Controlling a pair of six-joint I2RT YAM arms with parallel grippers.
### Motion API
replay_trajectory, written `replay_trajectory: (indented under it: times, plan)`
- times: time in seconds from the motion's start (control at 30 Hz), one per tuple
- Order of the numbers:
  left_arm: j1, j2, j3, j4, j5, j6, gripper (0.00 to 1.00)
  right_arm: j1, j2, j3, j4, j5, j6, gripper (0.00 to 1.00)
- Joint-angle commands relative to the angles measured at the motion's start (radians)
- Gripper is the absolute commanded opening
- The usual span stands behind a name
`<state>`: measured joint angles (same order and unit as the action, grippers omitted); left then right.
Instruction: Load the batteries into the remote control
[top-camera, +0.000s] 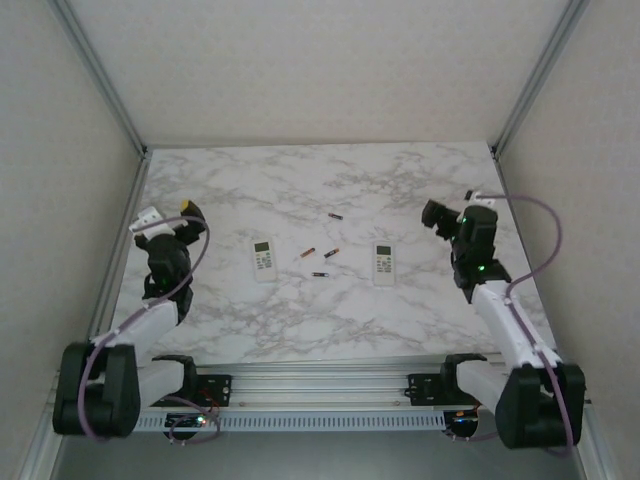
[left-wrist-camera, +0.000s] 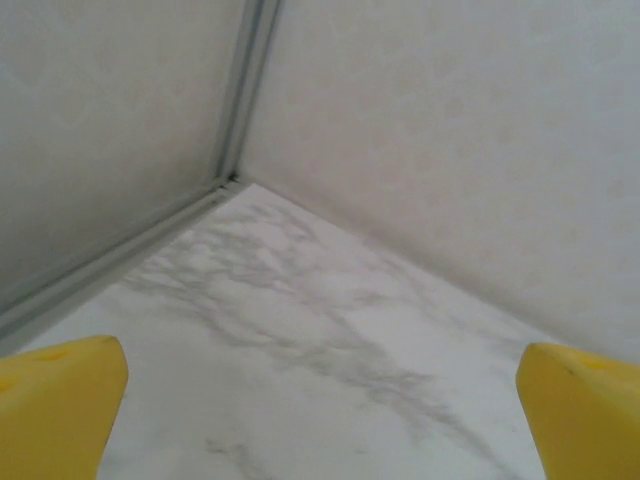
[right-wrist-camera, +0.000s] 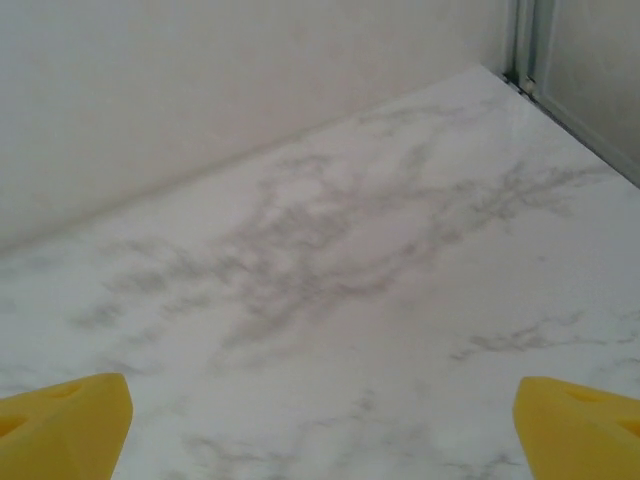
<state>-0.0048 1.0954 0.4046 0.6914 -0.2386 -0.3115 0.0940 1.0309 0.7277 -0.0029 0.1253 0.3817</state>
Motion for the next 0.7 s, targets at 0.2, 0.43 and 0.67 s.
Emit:
replay_trajectory:
  times: [0.2,0.43,0.67]
  plan:
    - [-0.285,0.23,0.566,-0.978,0.283,-0.216,1.0,0.489,0.095,0.324,-0.769,-0.167,0.35,0.99]
    - [-0.38,0.488,0.676,-1.156,0.279,-0.182,0.99,0.758,0.287,0.455,-0.844,-0.1,0.375,0.99]
    - [-0.383,0.646,0.649,-1.151,0.273,-0.157,0.96,0.815,0.353,0.472,-0.882,-0.003,0.404,0.99]
